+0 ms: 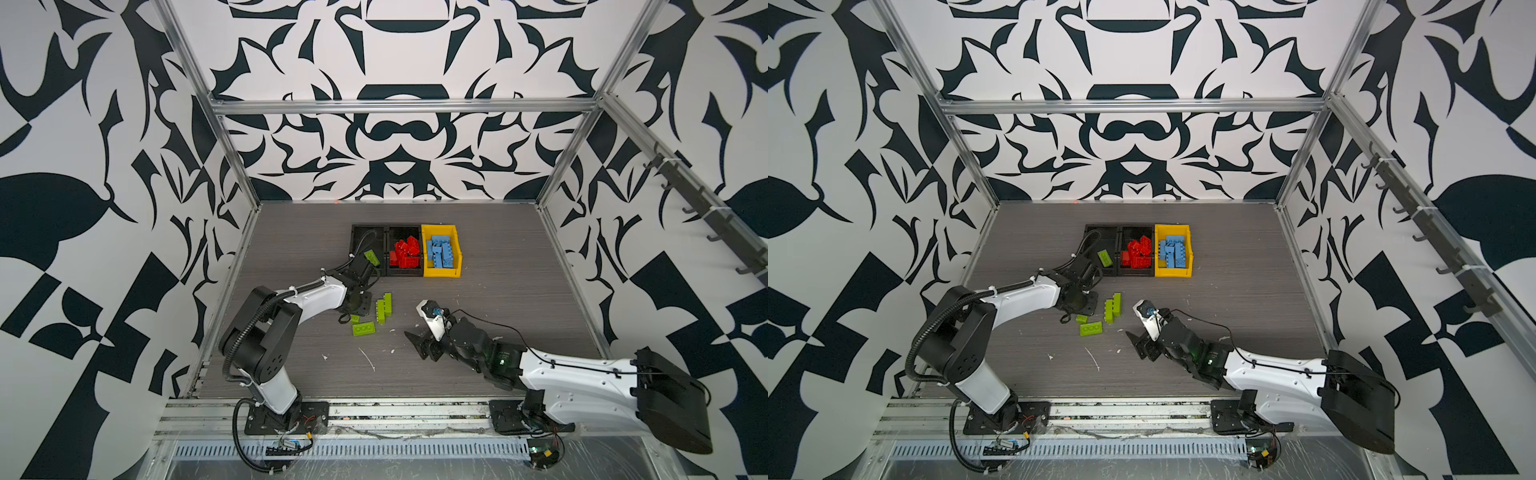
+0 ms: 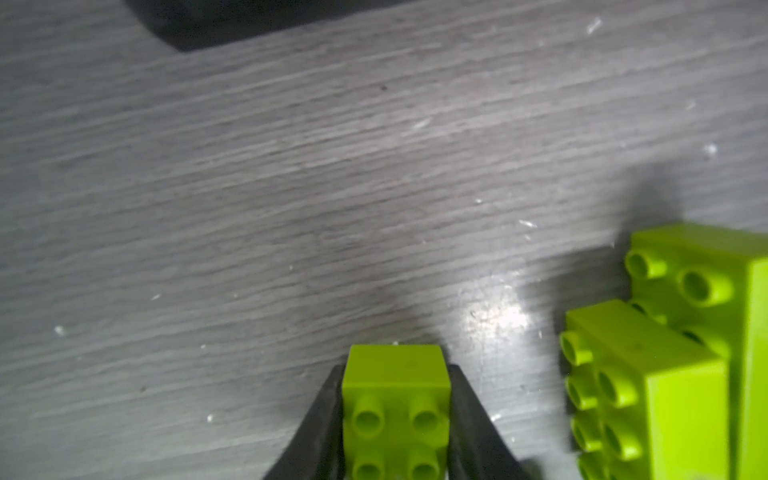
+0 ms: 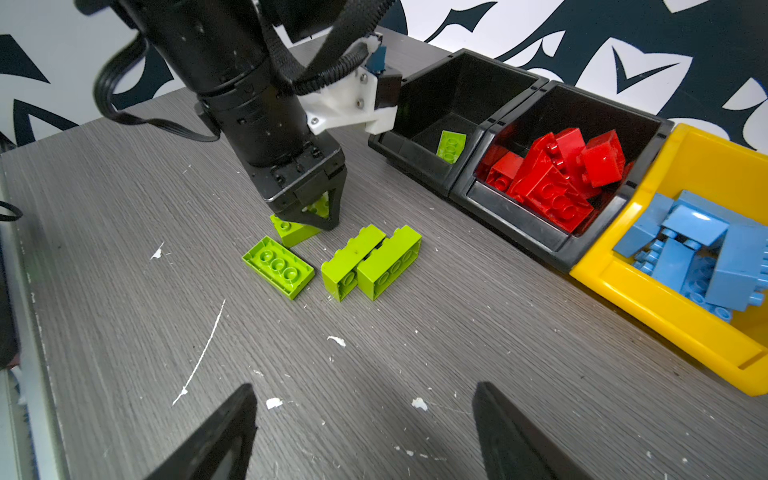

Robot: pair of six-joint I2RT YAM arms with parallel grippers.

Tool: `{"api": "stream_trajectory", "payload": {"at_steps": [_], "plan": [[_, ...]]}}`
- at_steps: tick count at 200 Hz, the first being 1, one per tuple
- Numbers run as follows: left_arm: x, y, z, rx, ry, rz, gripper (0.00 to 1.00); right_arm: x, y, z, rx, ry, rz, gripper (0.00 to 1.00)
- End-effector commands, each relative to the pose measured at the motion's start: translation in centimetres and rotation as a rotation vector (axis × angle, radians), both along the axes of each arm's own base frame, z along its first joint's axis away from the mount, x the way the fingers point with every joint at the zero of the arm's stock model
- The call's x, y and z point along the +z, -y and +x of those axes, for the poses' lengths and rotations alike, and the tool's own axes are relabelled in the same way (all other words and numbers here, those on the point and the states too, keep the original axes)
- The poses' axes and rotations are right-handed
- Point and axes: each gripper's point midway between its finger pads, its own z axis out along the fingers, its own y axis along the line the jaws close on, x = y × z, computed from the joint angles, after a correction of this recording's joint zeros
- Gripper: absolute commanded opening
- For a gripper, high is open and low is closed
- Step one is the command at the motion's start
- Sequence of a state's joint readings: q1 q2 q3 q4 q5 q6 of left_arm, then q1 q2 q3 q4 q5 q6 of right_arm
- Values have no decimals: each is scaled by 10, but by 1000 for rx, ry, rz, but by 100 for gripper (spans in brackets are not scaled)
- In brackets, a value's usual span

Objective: Sort the legos into containers by color
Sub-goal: 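Carry the green brick with the left gripper into the empty black bin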

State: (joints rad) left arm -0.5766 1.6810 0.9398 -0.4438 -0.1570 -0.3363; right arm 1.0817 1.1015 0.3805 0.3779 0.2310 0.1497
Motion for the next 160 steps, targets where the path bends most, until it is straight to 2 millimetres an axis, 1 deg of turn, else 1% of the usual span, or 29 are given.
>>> {"api": "stream_trajectory", "payload": {"at_steps": [1, 16, 36, 56, 77, 103, 119, 135, 160], "plan": [[-4, -1, -2, -7, -32, 26, 29, 21, -10, 6, 2, 33, 42, 84], [1, -1, 3, -11, -17, 38, 28, 20, -9, 5, 2, 30, 41, 84], [14, -1, 13, -23, 16, 56, 27, 19, -9, 5, 1, 28, 38, 84], [32, 6, 28, -41, 61, 52, 26, 18, -10, 5, 2, 24, 40, 84], [58, 20, 51, -60, 134, 23, 27, 14, -12, 5, 5, 14, 36, 84], [79, 40, 86, -93, 196, -25, 27, 11, -14, 4, 10, 2, 35, 84], [84, 47, 105, -93, 222, -32, 27, 11, -13, 5, 4, 5, 39, 84], [87, 49, 124, -81, 249, -38, 27, 14, -9, 5, -4, 18, 56, 84], [87, 46, 146, -53, 261, -57, 27, 22, -1, 5, -28, 46, 92, 84]]}}
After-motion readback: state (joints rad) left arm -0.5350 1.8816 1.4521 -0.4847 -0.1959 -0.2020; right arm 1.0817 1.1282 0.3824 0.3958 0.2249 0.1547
